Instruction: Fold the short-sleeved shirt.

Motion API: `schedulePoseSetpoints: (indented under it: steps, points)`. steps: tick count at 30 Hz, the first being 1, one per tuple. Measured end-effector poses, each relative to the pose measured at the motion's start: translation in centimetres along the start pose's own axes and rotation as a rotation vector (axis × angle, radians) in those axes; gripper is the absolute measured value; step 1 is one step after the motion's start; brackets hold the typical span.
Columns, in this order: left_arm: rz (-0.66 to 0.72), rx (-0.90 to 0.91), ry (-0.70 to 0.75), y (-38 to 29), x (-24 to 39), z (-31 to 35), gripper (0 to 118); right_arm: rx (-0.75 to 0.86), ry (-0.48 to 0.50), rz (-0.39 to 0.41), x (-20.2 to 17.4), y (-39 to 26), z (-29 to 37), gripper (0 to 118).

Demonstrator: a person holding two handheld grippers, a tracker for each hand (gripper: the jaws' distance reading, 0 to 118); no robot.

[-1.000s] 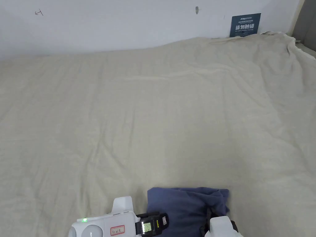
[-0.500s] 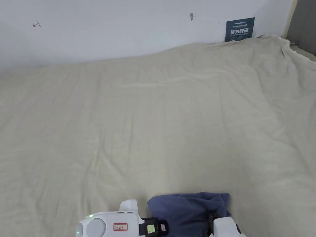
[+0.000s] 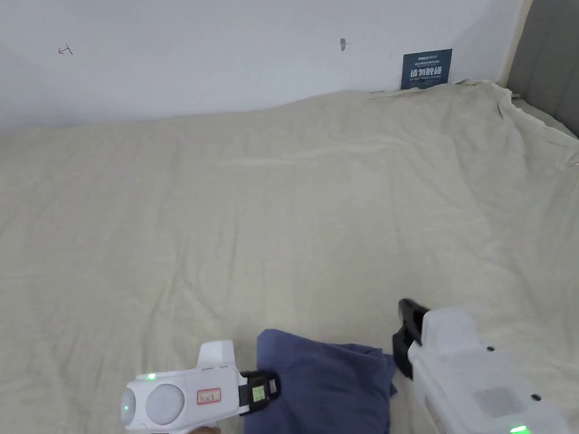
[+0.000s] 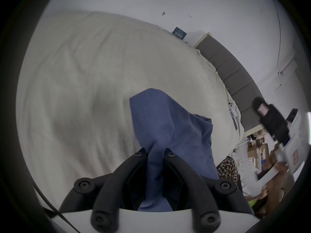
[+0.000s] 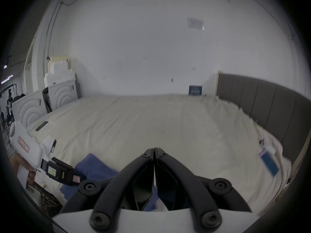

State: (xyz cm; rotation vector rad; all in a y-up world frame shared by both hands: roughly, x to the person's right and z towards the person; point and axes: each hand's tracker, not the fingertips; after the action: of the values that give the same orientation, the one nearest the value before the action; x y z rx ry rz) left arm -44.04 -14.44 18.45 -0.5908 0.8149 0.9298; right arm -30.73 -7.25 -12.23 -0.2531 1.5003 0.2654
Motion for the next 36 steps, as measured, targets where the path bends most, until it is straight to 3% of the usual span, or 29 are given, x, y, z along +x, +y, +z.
schedulePoseSetpoints:
  steps: [10, 23, 29, 36]
  points:
    - [-0.016, 0.08, 0.206, 4.9, -7.8, 7.4, 13, 0.136, -0.082, 0.002, 3.5, 7.2, 3.0, 0]
    - [0.044, 0.081, 0.566, 9.2, -22.5, 19.1, 13, 0.167, -0.095, 0.01, 1.5, 10.9, 1.7, 0]
    - [0.119, 0.076, 0.654, 8.3, -27.5, 21.7, 13, 0.169, -0.114, 0.007, 0.8, 11.9, 0.4, 0]
    - [0.202, 0.027, 0.707, 7.6, -31.3, 20.3, 13, 0.144, -0.117, 0.003, 0.0, 12.2, -0.7, 0]
